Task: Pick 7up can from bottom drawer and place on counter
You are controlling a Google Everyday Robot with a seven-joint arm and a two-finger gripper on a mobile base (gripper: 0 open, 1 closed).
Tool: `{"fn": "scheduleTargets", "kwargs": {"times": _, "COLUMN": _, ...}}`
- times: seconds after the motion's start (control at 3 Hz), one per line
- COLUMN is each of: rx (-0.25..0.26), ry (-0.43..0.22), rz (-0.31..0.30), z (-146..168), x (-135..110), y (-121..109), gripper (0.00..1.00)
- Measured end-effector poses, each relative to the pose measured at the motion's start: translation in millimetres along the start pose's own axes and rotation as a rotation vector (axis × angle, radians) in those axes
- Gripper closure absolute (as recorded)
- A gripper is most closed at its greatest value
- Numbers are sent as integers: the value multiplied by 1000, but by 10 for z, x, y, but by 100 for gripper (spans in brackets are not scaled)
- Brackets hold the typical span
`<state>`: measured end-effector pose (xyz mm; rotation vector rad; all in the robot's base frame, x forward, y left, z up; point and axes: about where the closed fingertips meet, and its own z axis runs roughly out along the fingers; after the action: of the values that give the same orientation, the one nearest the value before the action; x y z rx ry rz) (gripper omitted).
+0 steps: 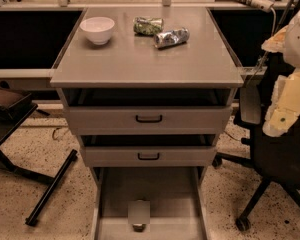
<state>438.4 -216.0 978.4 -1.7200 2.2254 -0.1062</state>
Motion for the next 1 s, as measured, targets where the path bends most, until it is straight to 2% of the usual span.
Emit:
{"fn": "scheduleTargets", "kwargs": {"times": 0.33, "rx": 1, "ry": -3, "rz": 6, "z": 23, "x": 2, "y": 16, "gripper": 0}}
{"fn": "scheduleTargets", "kwargs": {"times": 0.67, "rx": -9, "ry": -30, "rz": 28, "z": 295, "x": 0, "y": 191, "gripper": 0}}
{"fn": "scheduleTargets", "kwargs": {"times": 1.0, "rx": -40, "ry": -77, "rz": 54, "z": 897, "x": -112, "y": 499, "gripper": 0}}
